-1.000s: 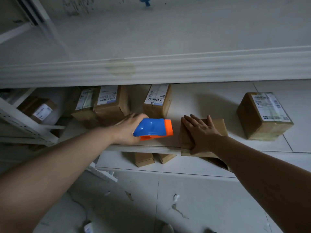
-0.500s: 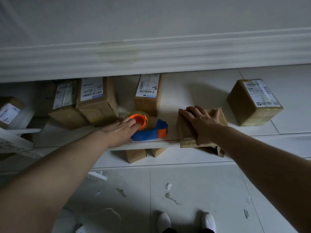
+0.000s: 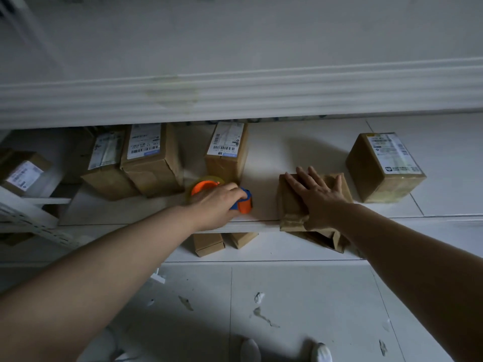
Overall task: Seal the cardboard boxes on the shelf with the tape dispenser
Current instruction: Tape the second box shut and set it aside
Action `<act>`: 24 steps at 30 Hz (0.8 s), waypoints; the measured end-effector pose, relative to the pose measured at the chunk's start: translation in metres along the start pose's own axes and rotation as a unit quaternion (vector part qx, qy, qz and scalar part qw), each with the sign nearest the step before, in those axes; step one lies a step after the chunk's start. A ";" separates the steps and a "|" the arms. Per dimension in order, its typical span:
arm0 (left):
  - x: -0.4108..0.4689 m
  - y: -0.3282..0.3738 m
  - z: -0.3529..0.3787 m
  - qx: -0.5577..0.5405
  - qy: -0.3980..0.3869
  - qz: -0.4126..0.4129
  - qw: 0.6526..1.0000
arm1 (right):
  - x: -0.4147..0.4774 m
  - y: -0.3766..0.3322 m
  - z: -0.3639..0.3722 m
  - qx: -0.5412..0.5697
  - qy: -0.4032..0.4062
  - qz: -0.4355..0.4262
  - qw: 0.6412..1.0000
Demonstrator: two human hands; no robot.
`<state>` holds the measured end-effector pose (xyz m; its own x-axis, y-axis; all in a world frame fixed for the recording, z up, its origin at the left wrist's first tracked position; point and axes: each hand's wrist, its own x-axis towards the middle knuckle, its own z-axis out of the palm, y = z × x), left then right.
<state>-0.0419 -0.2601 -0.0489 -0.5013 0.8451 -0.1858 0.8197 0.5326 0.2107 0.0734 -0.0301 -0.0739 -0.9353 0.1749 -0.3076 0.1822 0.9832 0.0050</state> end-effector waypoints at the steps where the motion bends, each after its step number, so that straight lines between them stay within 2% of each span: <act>1: 0.004 0.014 0.000 -0.053 0.009 -0.017 0.998 | -0.003 0.005 0.002 0.002 0.008 -0.004 1.000; 4: 0.022 0.045 0.003 -0.210 0.017 -0.087 0.974 | -0.014 0.021 -0.003 0.085 0.027 -0.002 0.996; 9: 0.048 0.093 0.012 -0.369 -0.050 -0.168 0.913 | -0.021 0.044 -0.006 0.254 0.073 0.067 0.962; 12: 0.063 0.106 0.030 -0.412 -0.069 -0.224 0.880 | -0.022 0.051 0.001 0.318 0.043 0.099 0.942; 16: 0.072 0.113 0.040 -0.444 -0.015 -0.285 0.849 | -0.018 0.055 0.007 0.406 0.025 0.144 0.902; 20: 0.071 0.115 0.045 -0.484 -0.023 -0.316 0.816 | -0.014 0.066 0.011 0.466 -0.020 0.190 0.864; 24: 0.067 0.109 0.044 -0.577 -0.044 -0.333 0.744 | -0.017 0.075 0.016 0.522 -0.101 0.184 0.826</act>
<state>0.0262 -0.1479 -0.0807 -0.6281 0.3971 -0.6692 -0.4117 0.5602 0.7189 0.1079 0.0394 -0.0834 -0.7077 0.3370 -0.6210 0.7043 0.2659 -0.6583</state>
